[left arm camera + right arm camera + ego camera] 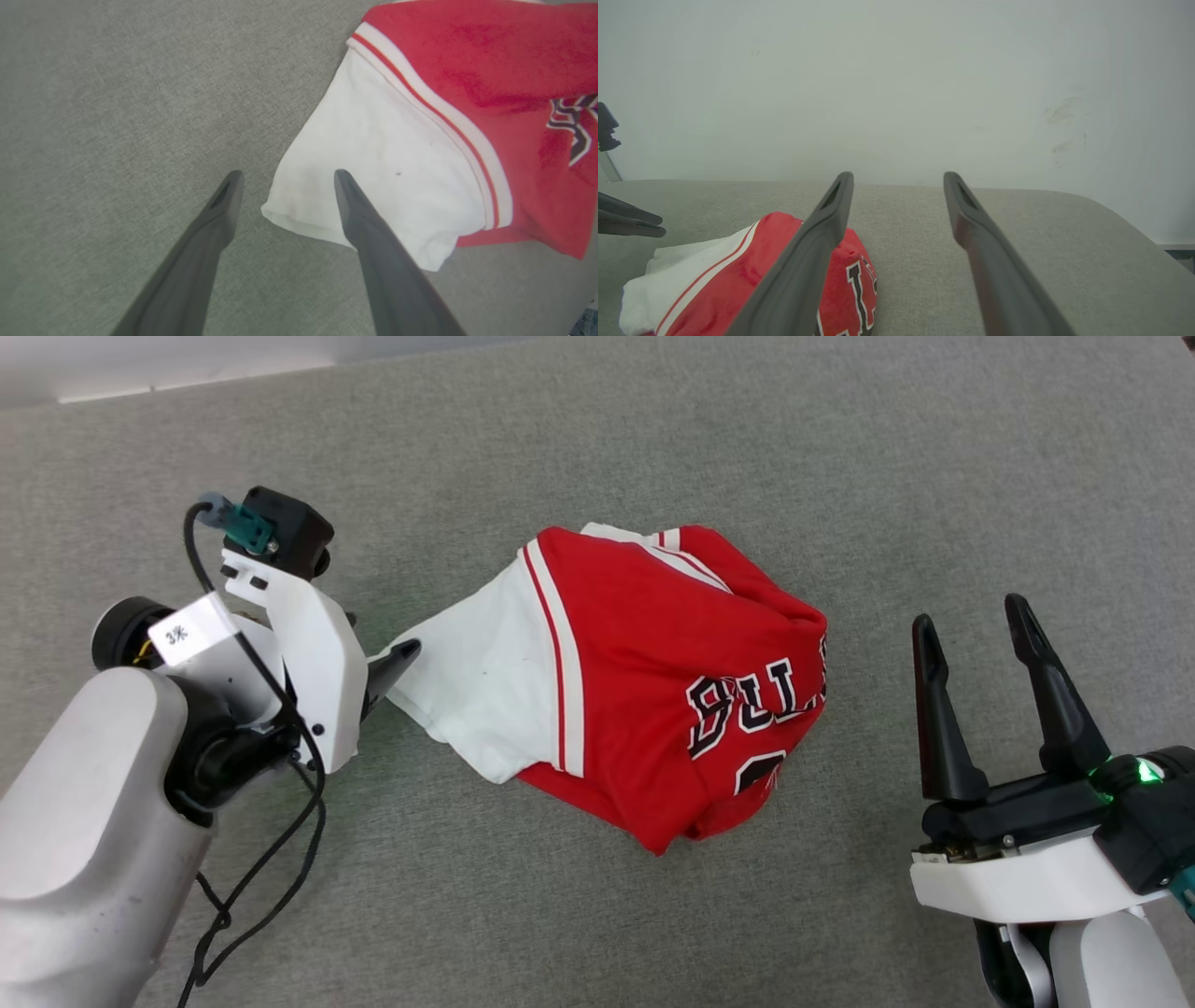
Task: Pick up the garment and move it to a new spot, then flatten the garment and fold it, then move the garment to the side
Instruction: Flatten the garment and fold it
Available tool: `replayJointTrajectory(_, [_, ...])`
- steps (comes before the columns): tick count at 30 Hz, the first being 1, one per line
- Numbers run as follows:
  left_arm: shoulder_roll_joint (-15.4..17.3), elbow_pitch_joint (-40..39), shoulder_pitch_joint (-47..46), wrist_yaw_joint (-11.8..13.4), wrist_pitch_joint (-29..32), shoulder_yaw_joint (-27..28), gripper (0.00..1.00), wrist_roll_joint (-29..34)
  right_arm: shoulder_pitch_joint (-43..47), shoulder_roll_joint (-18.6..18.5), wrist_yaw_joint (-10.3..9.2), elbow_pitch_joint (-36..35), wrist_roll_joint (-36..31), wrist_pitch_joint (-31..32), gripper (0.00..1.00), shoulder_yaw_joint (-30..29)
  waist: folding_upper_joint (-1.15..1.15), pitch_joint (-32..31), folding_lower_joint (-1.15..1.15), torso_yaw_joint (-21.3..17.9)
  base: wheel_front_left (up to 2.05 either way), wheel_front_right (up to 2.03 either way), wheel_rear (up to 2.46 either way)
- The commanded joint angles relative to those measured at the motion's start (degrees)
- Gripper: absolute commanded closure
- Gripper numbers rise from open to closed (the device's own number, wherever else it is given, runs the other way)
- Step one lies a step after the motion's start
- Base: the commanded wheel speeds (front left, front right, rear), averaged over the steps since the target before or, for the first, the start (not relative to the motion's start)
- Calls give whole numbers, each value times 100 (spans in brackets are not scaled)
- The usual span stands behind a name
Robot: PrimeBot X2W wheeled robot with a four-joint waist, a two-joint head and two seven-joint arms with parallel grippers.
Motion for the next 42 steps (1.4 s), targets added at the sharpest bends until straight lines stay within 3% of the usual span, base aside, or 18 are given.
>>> replayJointTrajectory(1, [35, 87, -96, -6, 141, -47, 0, -37, -50, 7, -4, -16, 55, -12, 0, 16, 0, 80, -1, -69, 0, 0, 0])
replayJointTrajectory(10, [77, 531, -117, -7, 641, -518, 0, 36, -87, 7, -4, -34, 91, -12, 0, 44, 0, 273, -1, -139, 0, 0, 0])
replayJointTrajectory(11, [51, 612, -64, -7, 665, -543, 4, -10, -91, 6, -4, -31, 85, -12, 0, 52, 0, 285, -1, -138, 0, 0, 0])
replayJointTrajectory(12, [40, 690, -2, -7, 714, -568, 100, -58, -94, 7, -4, -23, 59, -12, 0, 72, 0, 292, -1, -138, 0, 0, 0])
replayJointTrajectory(14, [105, 724, 89, -8, 711, -649, 100, -109, -113, 6, -4, -14, 16, -12, 0, 75, 0, 298, -1, -129, 0, 0, 0])
replayJointTrajectory(24, [194, 404, 303, 112, -855, 118, 100, -221, -35, 5, -4, 123, -91, -12, 0, -41, 0, -73, -1, 229, 0, 0, 0])
replayJointTrajectory(35, [694, -489, 1784, 803, -1787, 1067, 100, -466, 204, 6, -4, 310, -177, -12, 0, -83, 0, -751, -1, 664, 0, 0, 0])
replayJointTrajectory(42, [758, -608, 3002, 1188, -2276, 1644, 100, -756, 308, 6, -4, 384, -216, -12, 0, -115, 0, -937, -1, 811, 0, 0, 0])
